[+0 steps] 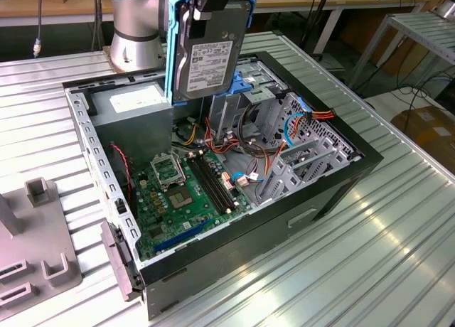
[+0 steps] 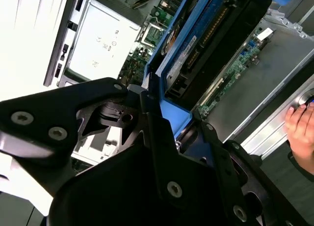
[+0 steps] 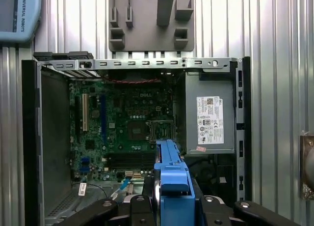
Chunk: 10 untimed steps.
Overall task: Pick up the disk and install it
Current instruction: 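Insert the disk into the insertion slot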
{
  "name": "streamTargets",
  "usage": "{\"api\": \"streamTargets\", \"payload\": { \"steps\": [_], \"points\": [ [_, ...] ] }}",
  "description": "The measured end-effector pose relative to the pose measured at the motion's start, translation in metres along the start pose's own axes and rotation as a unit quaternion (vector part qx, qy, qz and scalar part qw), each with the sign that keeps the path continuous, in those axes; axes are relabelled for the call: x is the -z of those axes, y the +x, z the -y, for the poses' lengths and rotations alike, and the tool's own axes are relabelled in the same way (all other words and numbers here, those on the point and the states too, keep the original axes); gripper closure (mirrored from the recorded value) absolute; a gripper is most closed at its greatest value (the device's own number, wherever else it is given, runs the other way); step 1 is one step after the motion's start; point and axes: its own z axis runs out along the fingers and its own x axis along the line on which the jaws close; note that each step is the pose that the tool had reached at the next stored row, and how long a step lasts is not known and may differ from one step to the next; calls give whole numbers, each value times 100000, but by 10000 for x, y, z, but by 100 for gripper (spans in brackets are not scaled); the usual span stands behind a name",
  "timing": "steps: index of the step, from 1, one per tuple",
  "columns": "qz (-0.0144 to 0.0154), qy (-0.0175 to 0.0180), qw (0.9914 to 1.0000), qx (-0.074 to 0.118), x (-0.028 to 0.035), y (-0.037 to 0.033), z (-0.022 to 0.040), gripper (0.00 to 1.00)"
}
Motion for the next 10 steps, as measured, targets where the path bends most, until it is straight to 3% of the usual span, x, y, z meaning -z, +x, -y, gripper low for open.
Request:
{"api": "streamTargets", "payload": {
  "steps": [7, 10],
  "points": [
    [-5, 0, 100000, 1, -1, 67, 19, 63],
    [-2, 1, 100000, 3, -2, 136, 23, 63]
  ]
}}
